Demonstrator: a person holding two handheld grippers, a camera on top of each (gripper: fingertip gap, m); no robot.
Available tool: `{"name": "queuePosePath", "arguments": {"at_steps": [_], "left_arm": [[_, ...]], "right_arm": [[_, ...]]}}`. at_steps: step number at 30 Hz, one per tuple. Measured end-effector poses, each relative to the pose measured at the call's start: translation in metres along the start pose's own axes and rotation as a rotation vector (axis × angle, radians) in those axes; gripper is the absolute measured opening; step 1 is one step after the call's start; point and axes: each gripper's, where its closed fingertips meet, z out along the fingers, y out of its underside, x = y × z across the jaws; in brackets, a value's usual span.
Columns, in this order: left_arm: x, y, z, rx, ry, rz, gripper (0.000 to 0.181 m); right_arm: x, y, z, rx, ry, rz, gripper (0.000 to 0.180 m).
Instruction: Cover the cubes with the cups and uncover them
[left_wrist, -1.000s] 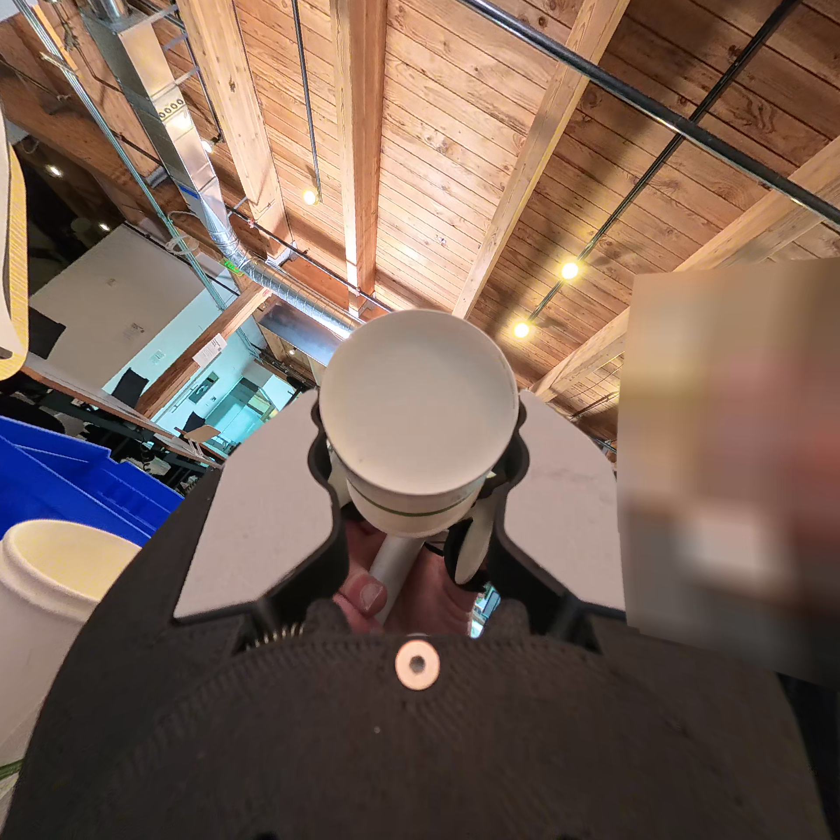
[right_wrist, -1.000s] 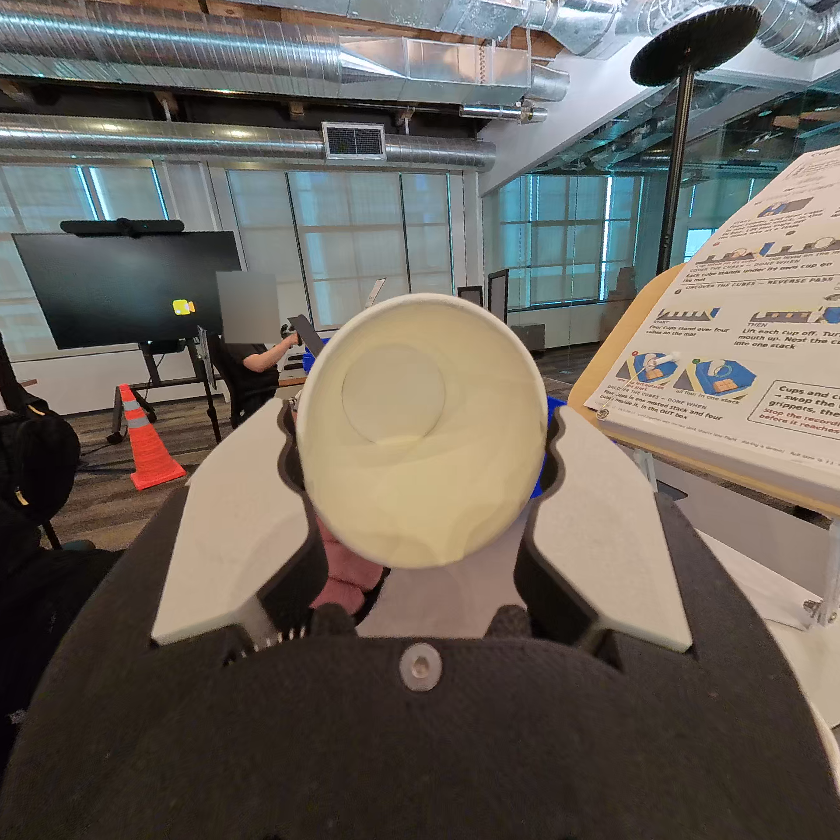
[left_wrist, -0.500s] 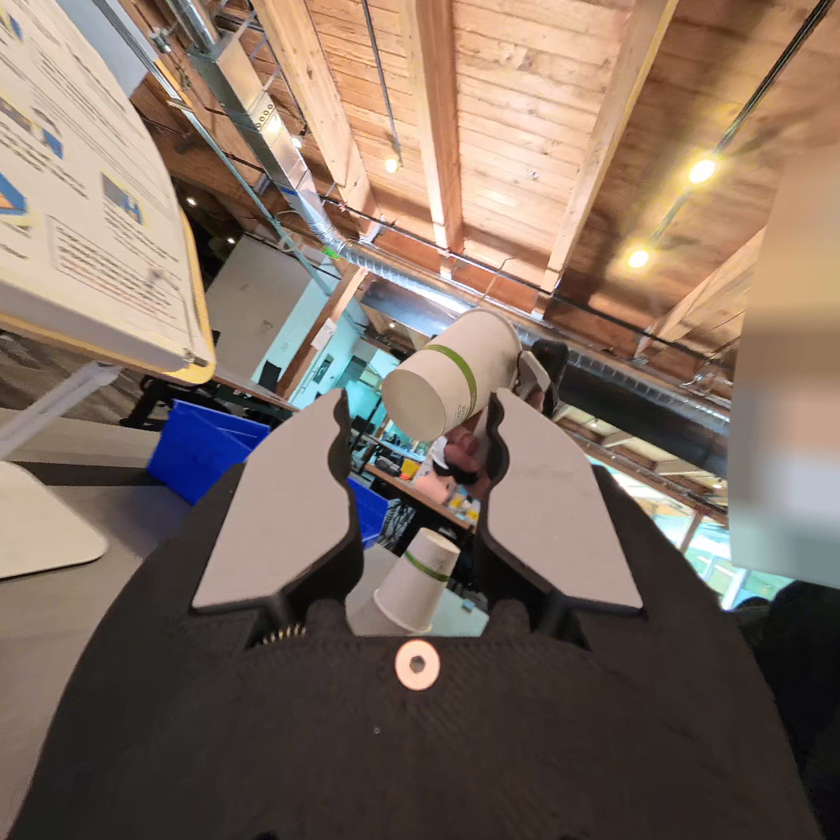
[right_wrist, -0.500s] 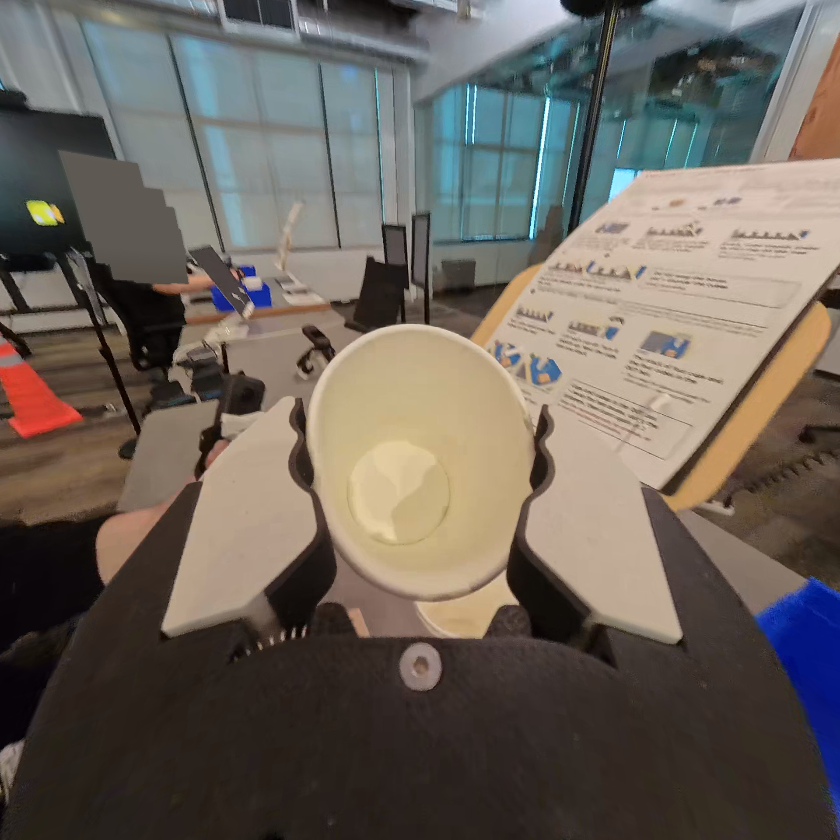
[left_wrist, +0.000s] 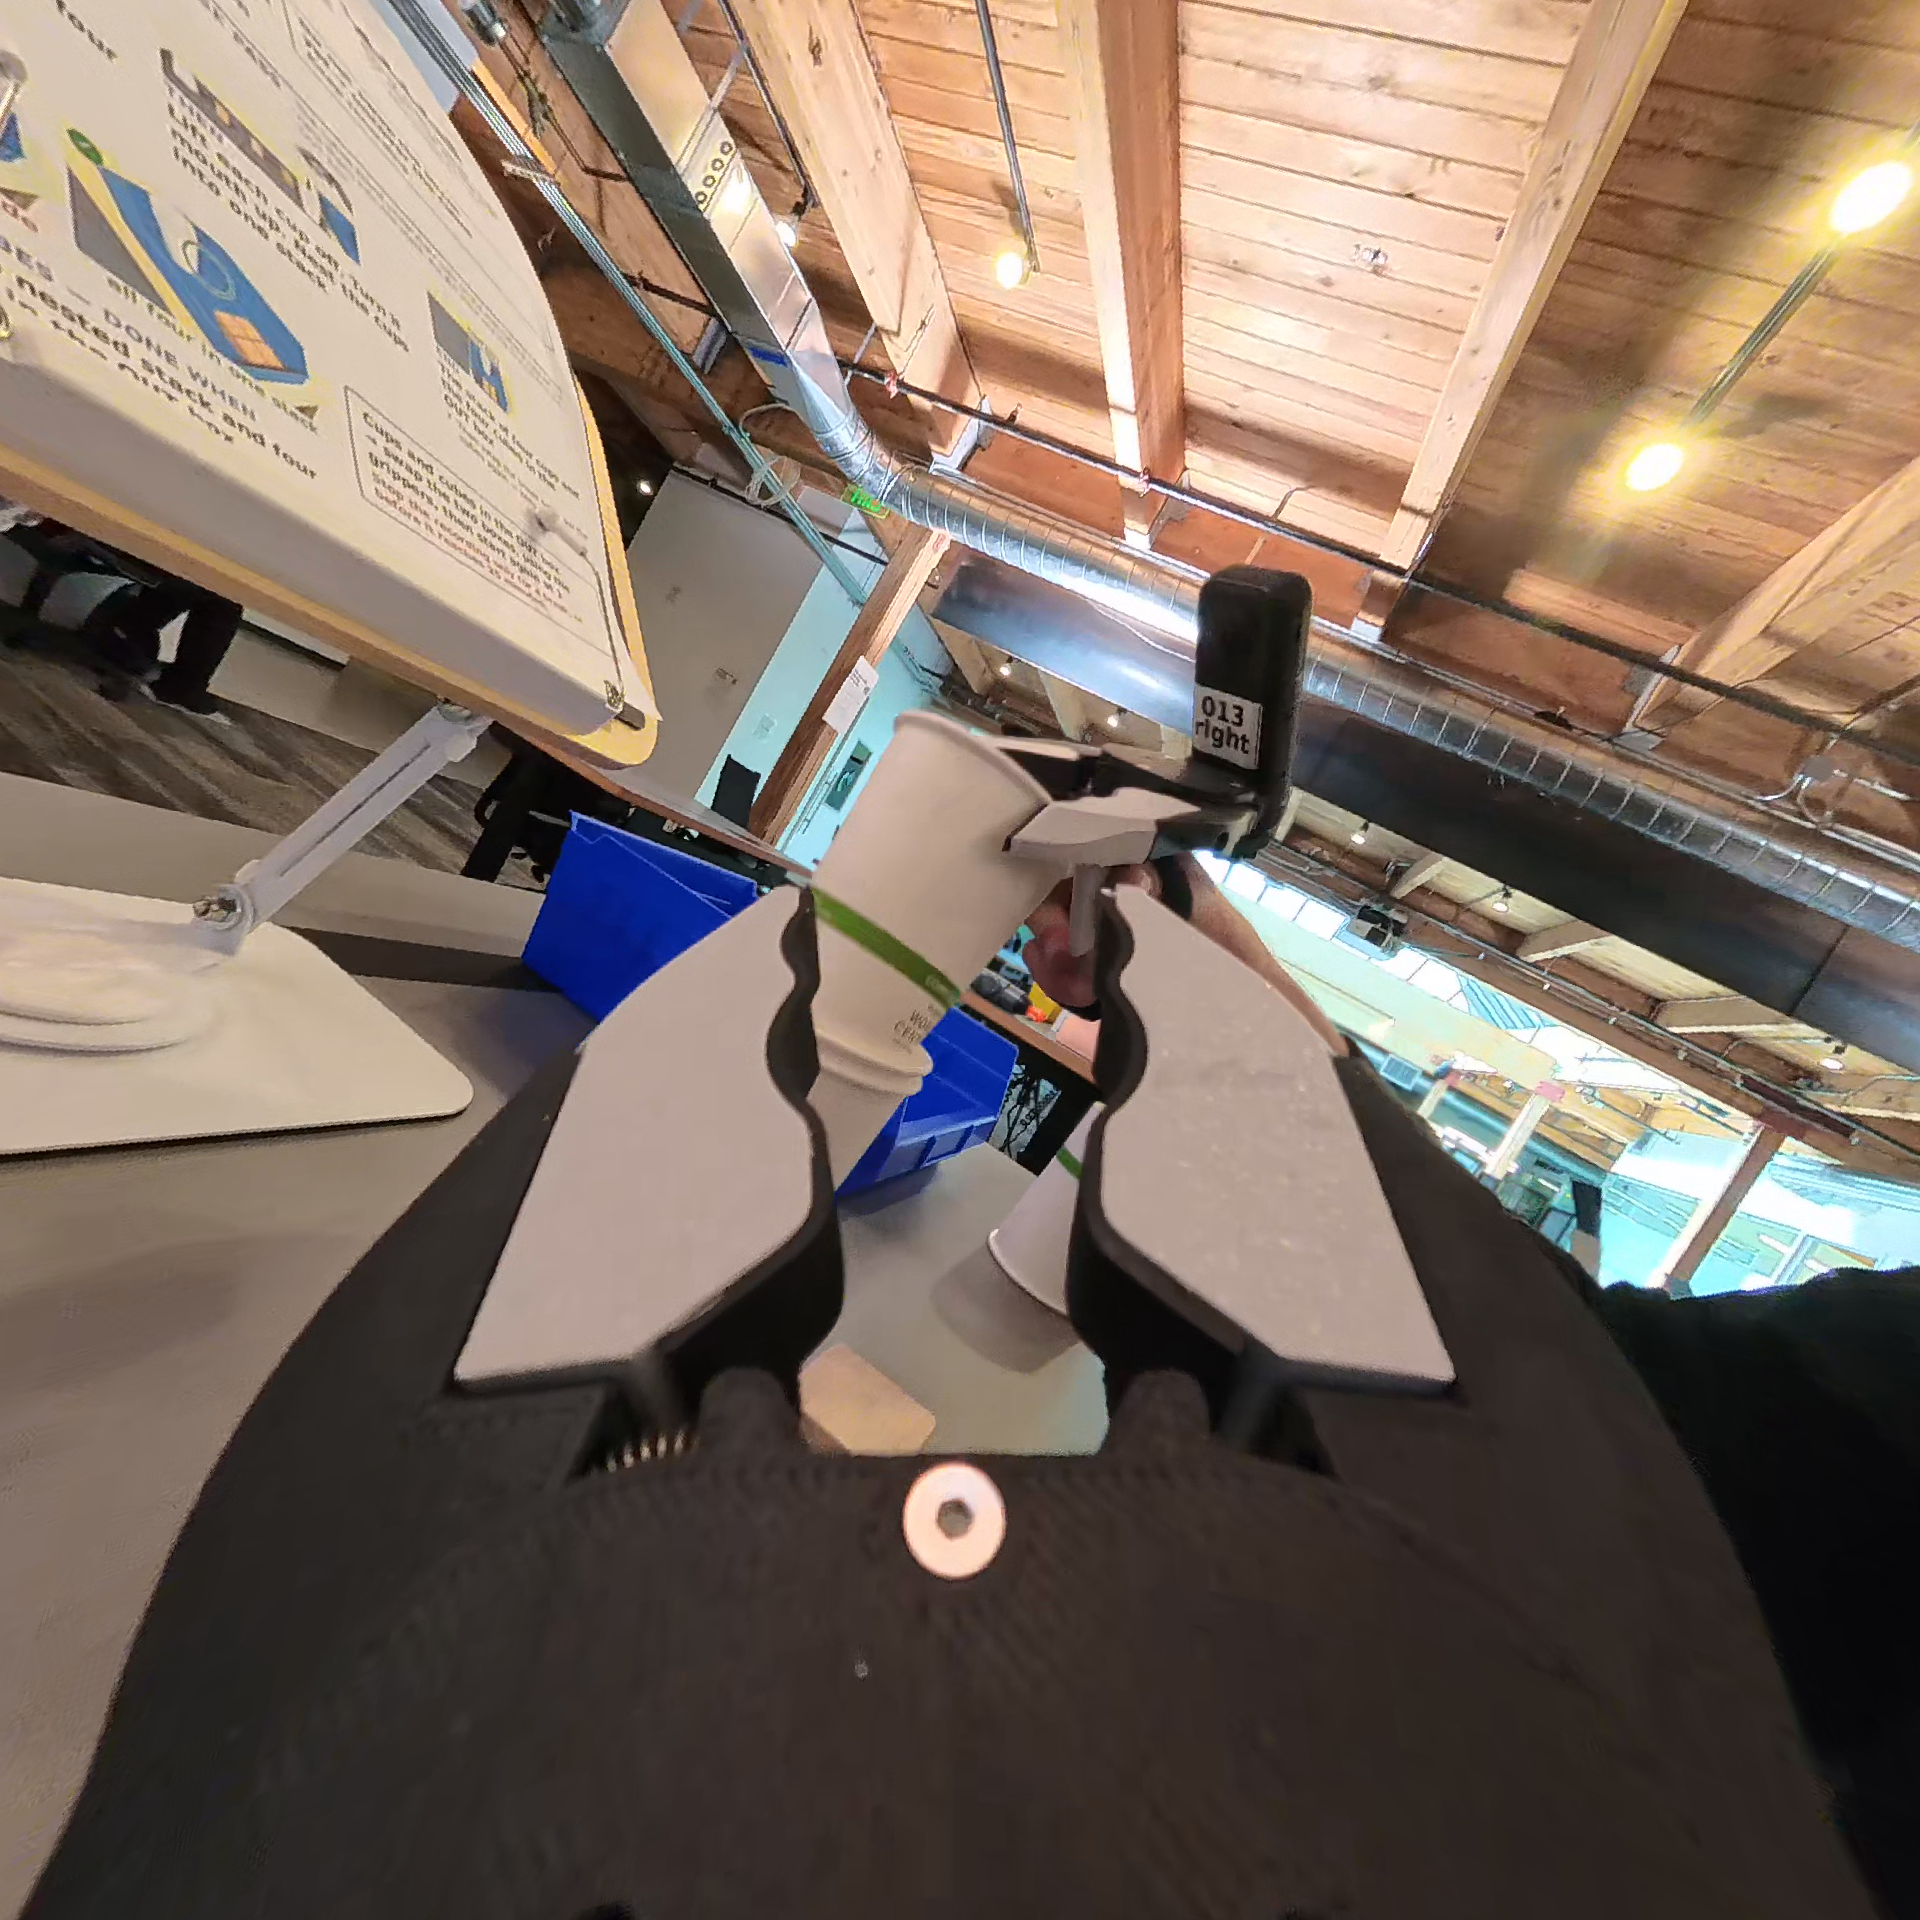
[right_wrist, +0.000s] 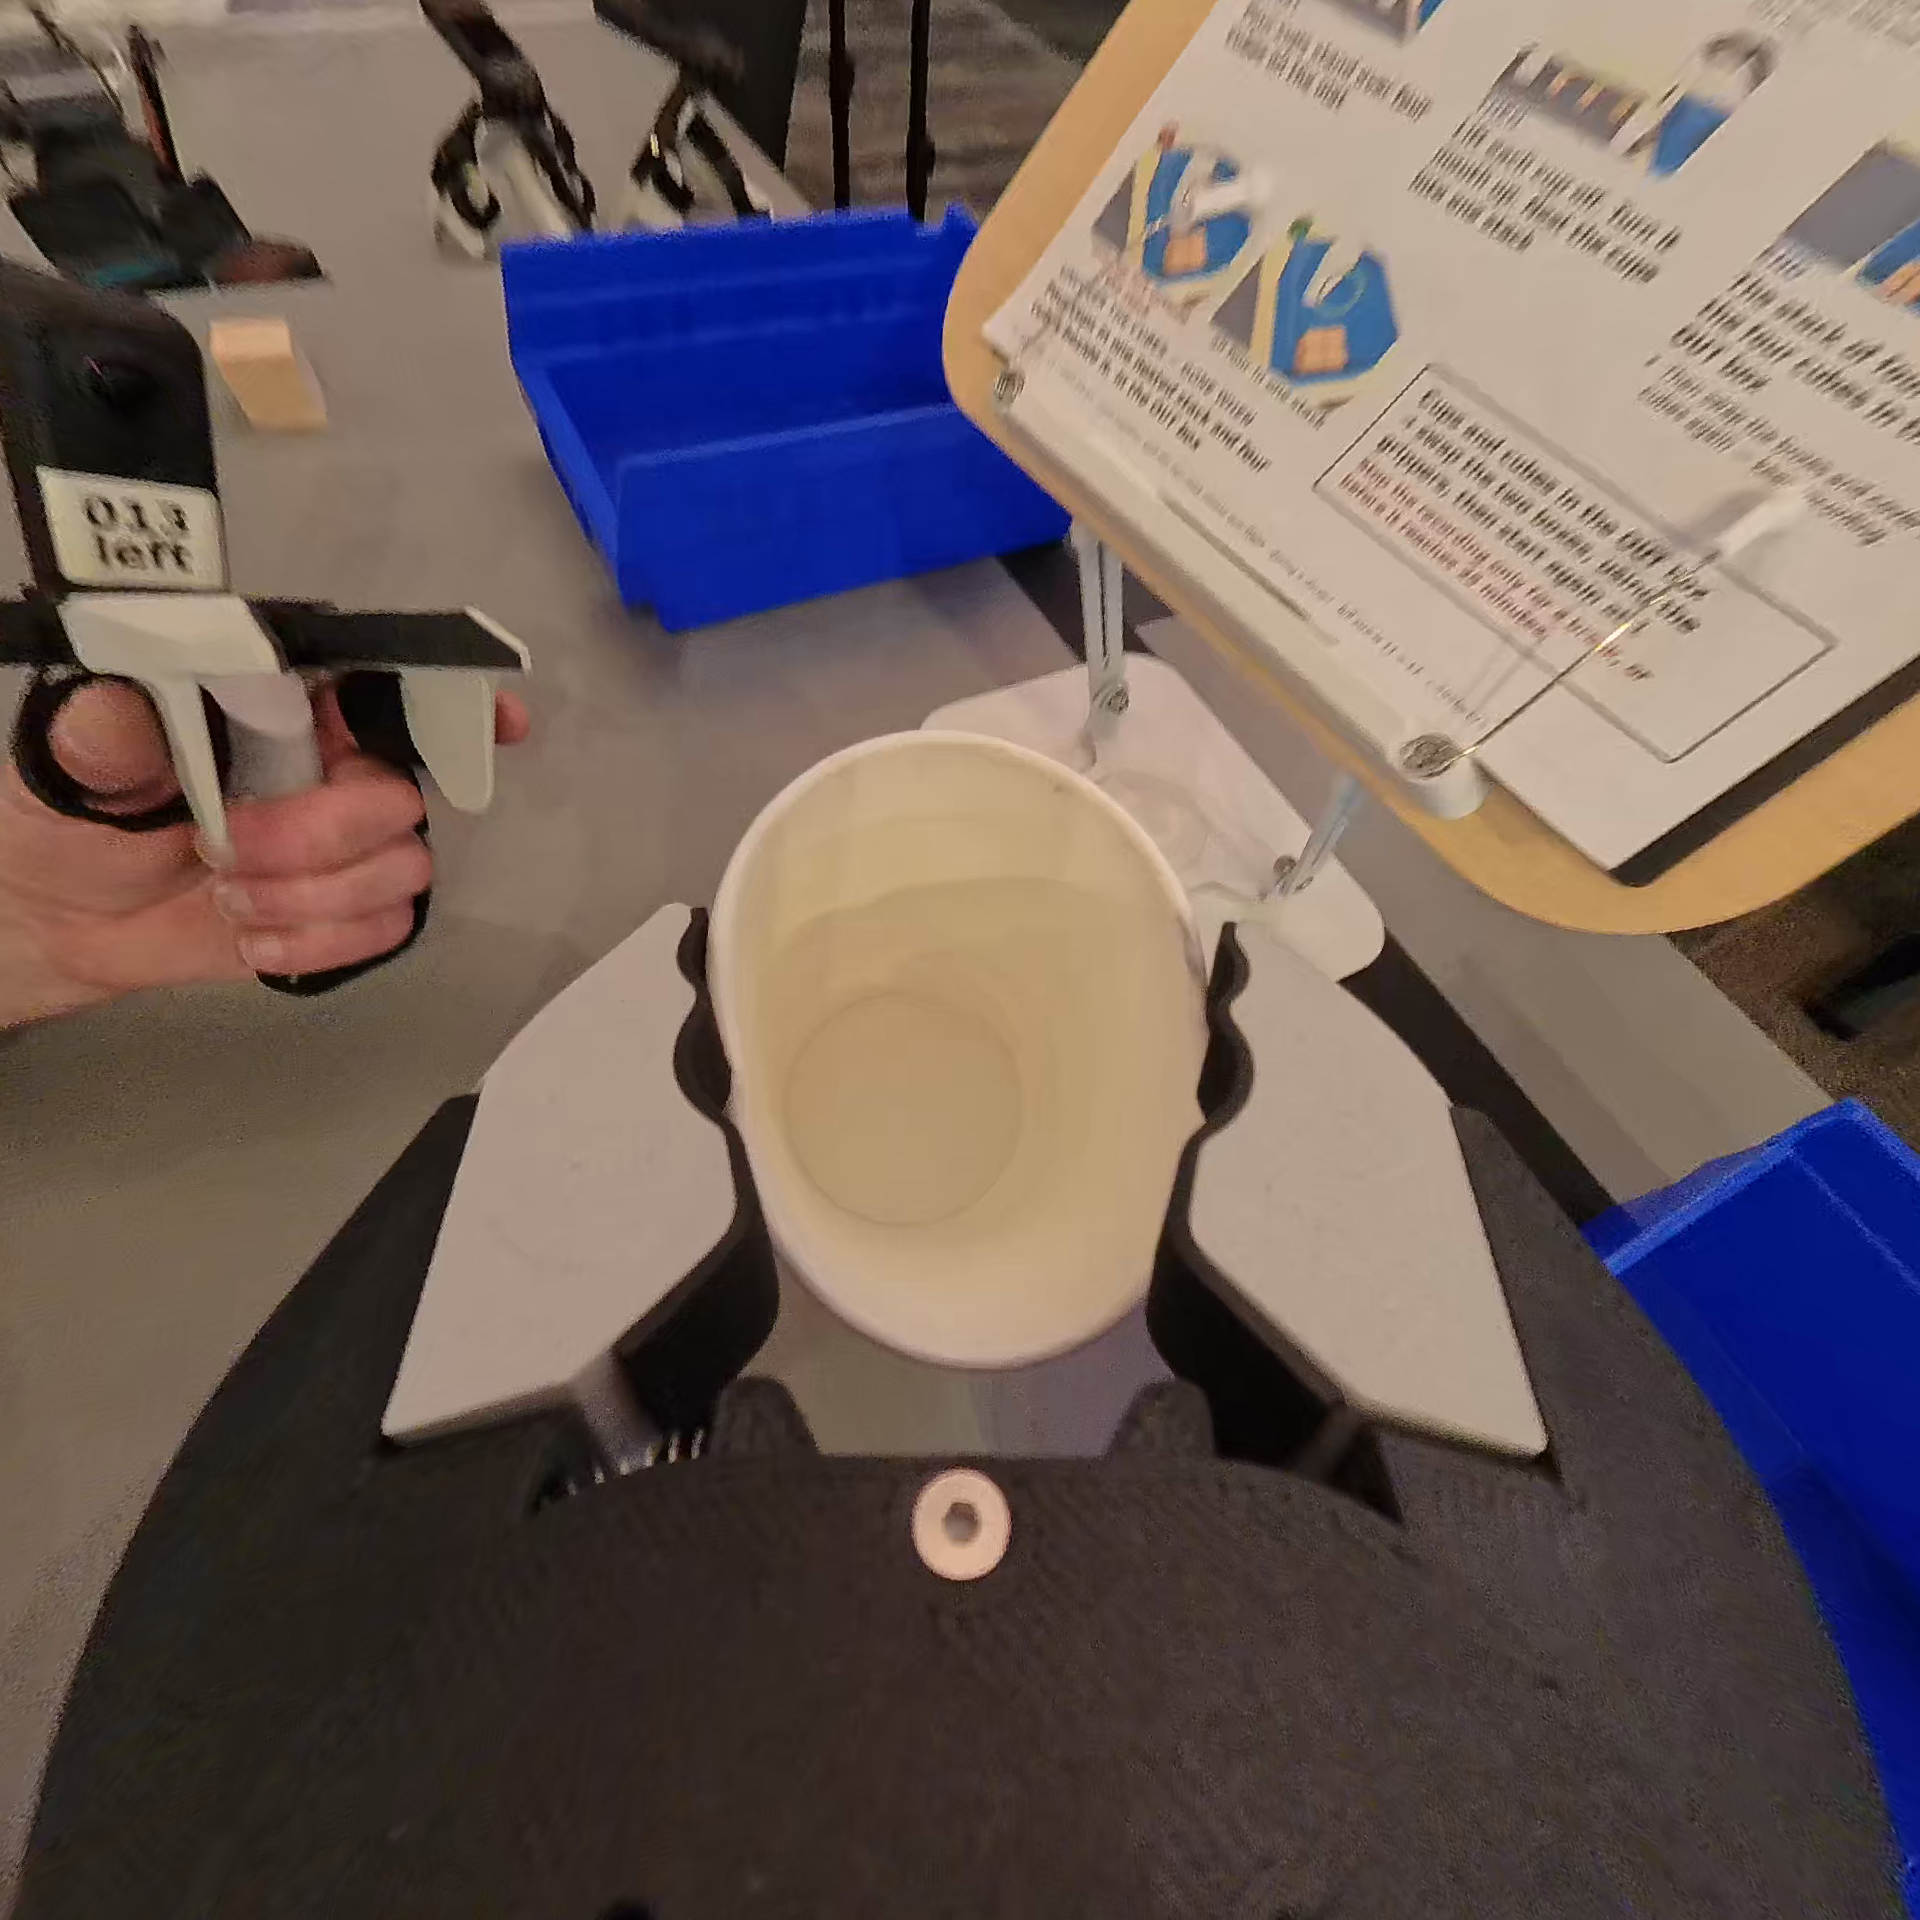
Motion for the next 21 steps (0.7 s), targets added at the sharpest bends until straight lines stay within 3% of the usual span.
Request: {"name": "queuePosePath", "arguments": {"at_steps": [4, 11, 17, 21], "left_arm": [[0.001, 0.002, 0.002, -0.016, 0.004, 0.017, 0.05], [0.004, 0.004, 0.003, -0.036, 0.013, 0.037, 0.049], [0.006, 0.002, 0.004, -0.037, 0.014, 0.052, 0.05], [0.008, 0.004, 0.005, -0.047, 0.018, 0.06, 0.051]], "right_arm": [[-0.004, 0.029, 0.023, -0.15, 0.009, -0.019, 0.107], [-0.005, 0.011, 0.009, -0.085, 0.029, -0.034, 0.12], [-0.001, -0.002, -0.062, -0.017, 0.13, -0.067, 0.112], [0.011, 0.033, -0.126, -0.064, 0.238, -0.019, 0.114]]}}
